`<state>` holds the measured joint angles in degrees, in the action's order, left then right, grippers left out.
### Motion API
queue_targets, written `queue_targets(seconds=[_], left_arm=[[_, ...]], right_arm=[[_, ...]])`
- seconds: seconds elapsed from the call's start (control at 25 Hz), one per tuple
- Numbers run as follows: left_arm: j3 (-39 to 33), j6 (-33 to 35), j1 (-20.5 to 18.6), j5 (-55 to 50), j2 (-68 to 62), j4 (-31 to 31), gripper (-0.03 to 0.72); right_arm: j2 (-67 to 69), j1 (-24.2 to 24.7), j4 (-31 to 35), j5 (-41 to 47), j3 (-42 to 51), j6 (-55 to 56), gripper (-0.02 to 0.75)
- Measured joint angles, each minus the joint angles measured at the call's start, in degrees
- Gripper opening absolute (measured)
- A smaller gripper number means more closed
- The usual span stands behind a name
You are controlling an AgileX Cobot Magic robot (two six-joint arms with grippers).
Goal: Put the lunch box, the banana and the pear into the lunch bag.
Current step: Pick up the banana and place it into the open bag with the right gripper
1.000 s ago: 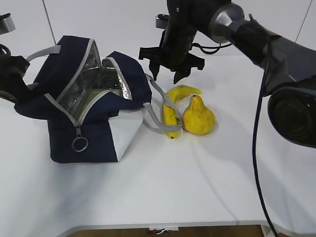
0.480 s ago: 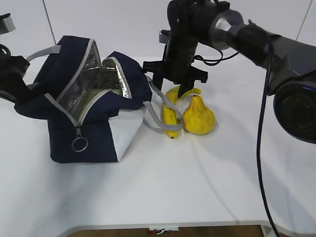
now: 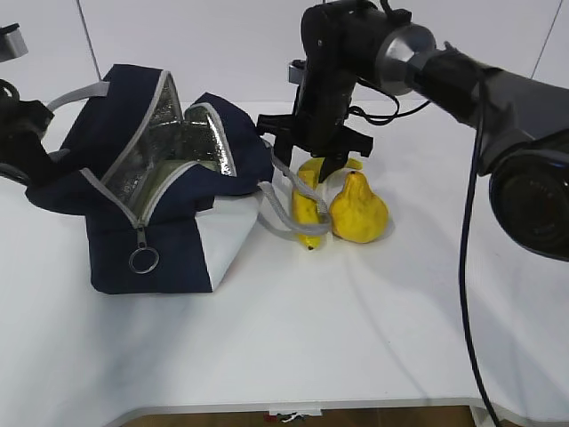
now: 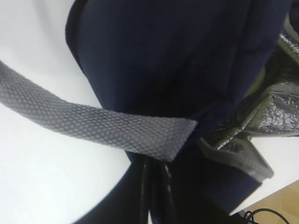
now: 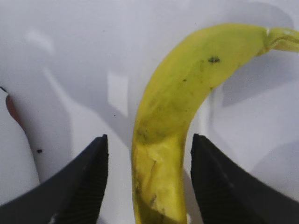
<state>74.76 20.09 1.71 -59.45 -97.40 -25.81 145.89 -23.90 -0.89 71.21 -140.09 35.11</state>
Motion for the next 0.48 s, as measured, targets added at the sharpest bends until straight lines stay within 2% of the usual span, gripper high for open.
queue_targets(seconds=[0.48], left_arm=[[0.00,0.00,0.00,0.00,0.00,-0.59,-0.007]], right_arm=[[0.38,0.08,-0.46,-0.09,0.00,0.13,0.457]])
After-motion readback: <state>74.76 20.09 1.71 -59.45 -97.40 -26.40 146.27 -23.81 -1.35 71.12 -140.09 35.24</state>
